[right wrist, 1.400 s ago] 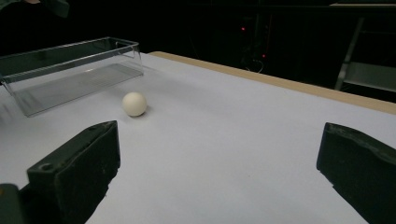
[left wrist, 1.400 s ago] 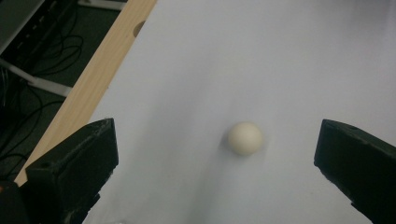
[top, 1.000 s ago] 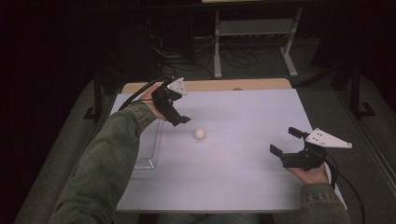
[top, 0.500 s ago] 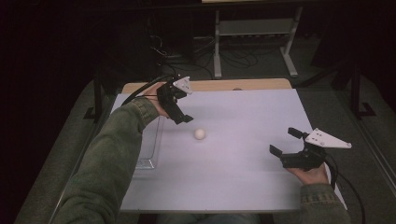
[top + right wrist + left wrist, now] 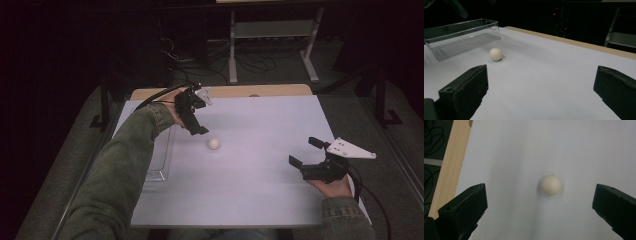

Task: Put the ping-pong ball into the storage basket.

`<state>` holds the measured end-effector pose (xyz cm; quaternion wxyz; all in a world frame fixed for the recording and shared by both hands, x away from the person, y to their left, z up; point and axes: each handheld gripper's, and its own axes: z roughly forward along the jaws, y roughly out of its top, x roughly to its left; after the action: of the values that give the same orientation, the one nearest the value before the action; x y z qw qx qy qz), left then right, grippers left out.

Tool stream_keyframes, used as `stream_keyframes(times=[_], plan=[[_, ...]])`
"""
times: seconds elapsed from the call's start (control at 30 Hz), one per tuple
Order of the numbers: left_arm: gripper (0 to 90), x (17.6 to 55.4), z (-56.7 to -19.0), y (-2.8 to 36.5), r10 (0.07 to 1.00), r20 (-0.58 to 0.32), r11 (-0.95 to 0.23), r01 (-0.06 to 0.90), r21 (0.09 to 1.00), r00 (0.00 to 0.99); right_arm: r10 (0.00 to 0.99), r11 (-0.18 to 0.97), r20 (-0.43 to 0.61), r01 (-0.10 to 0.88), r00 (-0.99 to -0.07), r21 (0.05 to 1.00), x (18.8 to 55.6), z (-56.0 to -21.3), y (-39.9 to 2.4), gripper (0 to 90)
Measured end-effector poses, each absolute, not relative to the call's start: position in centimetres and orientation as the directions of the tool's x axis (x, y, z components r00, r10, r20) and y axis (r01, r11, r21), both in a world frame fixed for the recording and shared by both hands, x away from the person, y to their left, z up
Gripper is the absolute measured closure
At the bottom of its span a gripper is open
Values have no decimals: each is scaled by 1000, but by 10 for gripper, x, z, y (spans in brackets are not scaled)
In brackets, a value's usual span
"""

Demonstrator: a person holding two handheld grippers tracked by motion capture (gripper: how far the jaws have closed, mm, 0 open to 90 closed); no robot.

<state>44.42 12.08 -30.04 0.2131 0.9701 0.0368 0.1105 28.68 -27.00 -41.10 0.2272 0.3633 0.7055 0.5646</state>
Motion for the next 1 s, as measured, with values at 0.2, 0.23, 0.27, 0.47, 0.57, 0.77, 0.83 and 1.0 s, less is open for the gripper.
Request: stream_keyframes(times=[0.2, 0.23, 0.27, 0.47, 0.57, 0.77, 0.83, 1.0], plan=[[0, 444, -307, 112, 74, 183, -921, -3, 389, 980, 770, 97, 89, 254, -631, 962, 286, -411, -271, 0], [0, 443, -308, 111, 63, 183, -927, -10, 374, 981, 771, 97, 89, 255, -631, 962, 287, -411, -271, 0], [0, 443, -308, 109, 52, 183, -932, -18, 362, 982, 771, 97, 89, 254, -630, 962, 287, -411, -271, 0], [0, 442, -305, 107, 35, 192, -936, -35, 349, 981, 772, 101, 85, 254, -630, 962, 286, -411, -271, 0], [0, 444, -306, 105, 26, 196, -942, -41, 332, 980, 774, 101, 85, 255, -628, 962, 286, -411, -271, 0], [0, 447, -314, 102, 14, 192, -949, -47, 311, 981, 776, 100, 87, 258, -625, 961, 285, -411, -272, 0], [0, 448, -316, 102, 16, 192, -949, -45, 312, 981, 776, 101, 85, 256, -625, 961, 285, -411, -272, 0], [0, 451, -317, 102, 22, 192, -945, -42, 324, 981, 777, 100, 86, 258, -623, 961, 284, -411, -272, 0]])
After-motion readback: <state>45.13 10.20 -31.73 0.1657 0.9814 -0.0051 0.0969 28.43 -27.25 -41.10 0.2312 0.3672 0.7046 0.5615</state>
